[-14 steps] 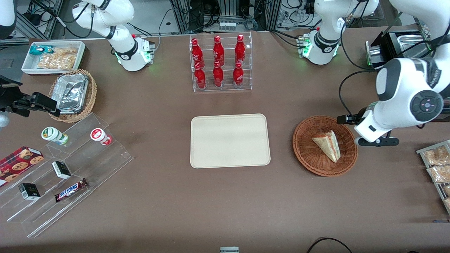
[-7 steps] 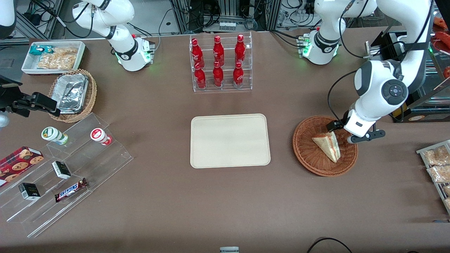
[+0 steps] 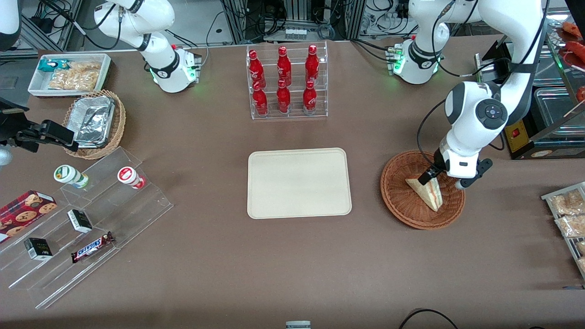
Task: Place sandwich from basket to tray
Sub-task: 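Close the left gripper on the wrapped sandwich's edge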
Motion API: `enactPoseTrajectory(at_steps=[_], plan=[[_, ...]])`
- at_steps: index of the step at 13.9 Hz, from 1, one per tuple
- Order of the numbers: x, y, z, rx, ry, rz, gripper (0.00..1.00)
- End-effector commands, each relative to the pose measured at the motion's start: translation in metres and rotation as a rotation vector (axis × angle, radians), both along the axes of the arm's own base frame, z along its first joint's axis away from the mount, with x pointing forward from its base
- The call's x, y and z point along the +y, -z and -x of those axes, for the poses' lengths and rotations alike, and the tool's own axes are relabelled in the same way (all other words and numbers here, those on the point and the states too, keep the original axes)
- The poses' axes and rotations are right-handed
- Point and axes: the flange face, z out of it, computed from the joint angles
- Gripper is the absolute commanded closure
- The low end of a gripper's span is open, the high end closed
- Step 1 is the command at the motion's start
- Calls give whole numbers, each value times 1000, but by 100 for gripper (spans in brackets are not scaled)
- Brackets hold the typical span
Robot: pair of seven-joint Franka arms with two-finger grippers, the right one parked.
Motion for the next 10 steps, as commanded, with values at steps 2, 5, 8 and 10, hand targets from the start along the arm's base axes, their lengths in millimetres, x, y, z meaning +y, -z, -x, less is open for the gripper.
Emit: enactPoseTrajectory(at_steps=[2, 5, 8, 10], plan=[[1, 27, -5, -19, -32, 10, 0], [1, 38, -5, -14, -38, 10, 13], [1, 41, -2, 28, -69, 4, 93], [1, 32, -6, 23, -55, 0, 96]])
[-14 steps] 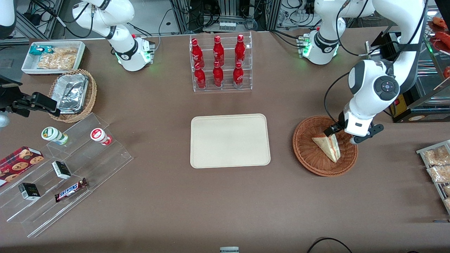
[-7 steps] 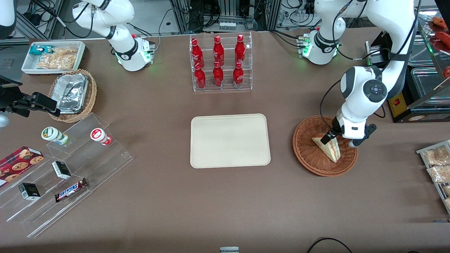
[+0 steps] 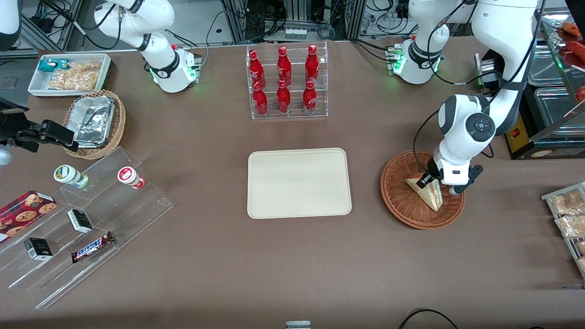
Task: Place sandwich from basket to tray
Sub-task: 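Close the left gripper on the wrapped sandwich's edge, then lift the sandwich and carry it with the left gripper over the tray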
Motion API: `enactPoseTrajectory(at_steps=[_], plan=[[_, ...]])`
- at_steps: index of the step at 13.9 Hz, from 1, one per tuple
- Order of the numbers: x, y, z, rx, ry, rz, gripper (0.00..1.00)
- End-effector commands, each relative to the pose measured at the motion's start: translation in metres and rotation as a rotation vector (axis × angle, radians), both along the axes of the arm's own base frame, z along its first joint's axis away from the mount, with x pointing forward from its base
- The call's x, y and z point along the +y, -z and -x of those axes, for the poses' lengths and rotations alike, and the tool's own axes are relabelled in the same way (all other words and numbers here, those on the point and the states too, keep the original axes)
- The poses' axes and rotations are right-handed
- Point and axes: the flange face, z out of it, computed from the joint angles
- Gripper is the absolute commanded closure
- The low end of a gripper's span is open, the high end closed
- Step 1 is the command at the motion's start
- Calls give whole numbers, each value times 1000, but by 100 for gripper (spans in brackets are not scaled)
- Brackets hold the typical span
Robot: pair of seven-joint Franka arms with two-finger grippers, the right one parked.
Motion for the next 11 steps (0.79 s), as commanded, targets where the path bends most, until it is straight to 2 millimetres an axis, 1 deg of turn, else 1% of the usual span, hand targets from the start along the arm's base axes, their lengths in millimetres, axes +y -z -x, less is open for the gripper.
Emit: enactPoseTrajectory(at_steps=[1, 2, 3, 5, 6, 7, 8, 9, 10, 11], plan=[[-3, -21, -7, 1, 26, -9, 97], [-6, -32, -11, 8, 97, -14, 97], [-10, -48, -21, 21, 159, -18, 97], [-36, -82, -40, 99, 231, -29, 97], [-45, -91, -46, 137, 293, -30, 96], [-71, -94, -46, 177, 396, -28, 96], [-103, -93, -47, 191, 466, -28, 96], [-129, -88, -49, 191, 502, -30, 96], [-163, -84, -47, 187, 547, -30, 96], [-189, -79, -44, 187, 571, -33, 96]])
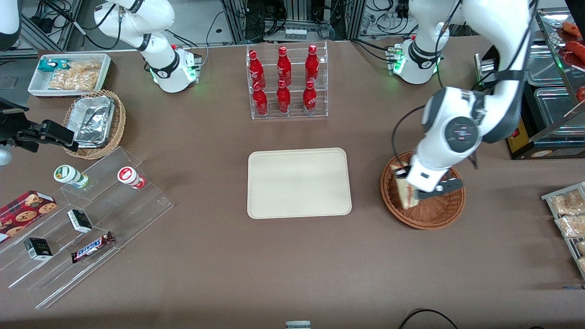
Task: Place sandwich from basket to tray
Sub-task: 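Lift the sandwich and carry it with the left gripper over the tray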
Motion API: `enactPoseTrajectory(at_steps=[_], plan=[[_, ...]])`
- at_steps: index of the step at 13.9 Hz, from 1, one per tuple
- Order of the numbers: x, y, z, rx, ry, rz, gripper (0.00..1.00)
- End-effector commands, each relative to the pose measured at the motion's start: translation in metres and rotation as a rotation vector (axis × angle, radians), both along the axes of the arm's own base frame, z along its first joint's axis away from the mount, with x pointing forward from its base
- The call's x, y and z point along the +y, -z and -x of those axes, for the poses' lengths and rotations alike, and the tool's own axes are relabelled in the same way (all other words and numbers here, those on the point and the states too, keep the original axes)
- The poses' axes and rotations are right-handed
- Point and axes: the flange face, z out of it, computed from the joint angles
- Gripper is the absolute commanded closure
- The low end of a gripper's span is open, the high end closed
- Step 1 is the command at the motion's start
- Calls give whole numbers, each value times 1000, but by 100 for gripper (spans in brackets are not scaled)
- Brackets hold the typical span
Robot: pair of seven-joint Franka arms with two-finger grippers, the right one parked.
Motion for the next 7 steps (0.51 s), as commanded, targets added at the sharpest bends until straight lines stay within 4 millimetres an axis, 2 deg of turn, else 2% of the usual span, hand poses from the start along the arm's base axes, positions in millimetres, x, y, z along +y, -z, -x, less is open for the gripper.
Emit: enactPoseTrajectory(at_steps=[1, 4, 6, 7], plan=[[-80, 24, -6, 17, 73, -3, 96], [-155, 44, 4, -1, 44, -8, 97], [-208, 60, 15, -13, 10, -10, 97], [-233, 71, 27, -17, 6, -15, 97]])
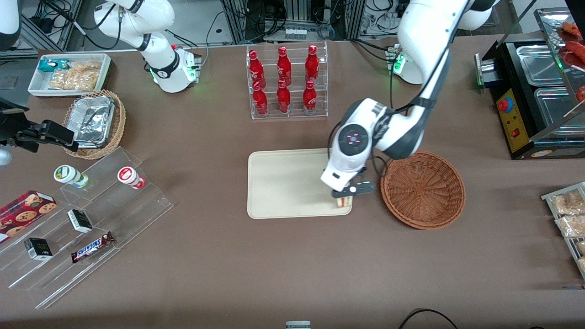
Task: Place sandwich from basket to tray
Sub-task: 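Lift the sandwich and carry it with the left gripper over the tray, then lower the sandwich onto the tray and open the left gripper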
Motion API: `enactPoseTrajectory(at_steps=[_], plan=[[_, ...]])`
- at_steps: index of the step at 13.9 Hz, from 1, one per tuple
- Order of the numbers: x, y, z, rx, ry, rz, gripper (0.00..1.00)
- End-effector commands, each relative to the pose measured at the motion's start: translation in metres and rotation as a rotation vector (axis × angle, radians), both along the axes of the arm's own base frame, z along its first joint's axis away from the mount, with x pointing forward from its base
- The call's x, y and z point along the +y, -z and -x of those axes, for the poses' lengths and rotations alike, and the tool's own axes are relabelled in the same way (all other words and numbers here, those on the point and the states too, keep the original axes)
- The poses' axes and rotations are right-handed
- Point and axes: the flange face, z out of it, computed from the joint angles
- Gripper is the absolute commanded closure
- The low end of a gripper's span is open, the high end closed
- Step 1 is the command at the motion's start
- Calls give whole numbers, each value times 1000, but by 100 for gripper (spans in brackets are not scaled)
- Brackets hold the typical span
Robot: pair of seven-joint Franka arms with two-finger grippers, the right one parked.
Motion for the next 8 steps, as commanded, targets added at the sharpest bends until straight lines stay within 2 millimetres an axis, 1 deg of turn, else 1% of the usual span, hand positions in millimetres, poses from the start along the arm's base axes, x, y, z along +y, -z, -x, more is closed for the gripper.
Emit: enactPoseTrajectory(at_steps=[1, 3, 5, 6, 8], plan=[[-67, 19, 17, -34, -20, 5, 97], [-98, 30, 36, -82, -14, 44, 97], [-118, 44, 53, -91, -12, 46, 97], [-123, 43, 58, -92, -6, 48, 97], [-123, 42, 59, -93, -3, 49, 97]])
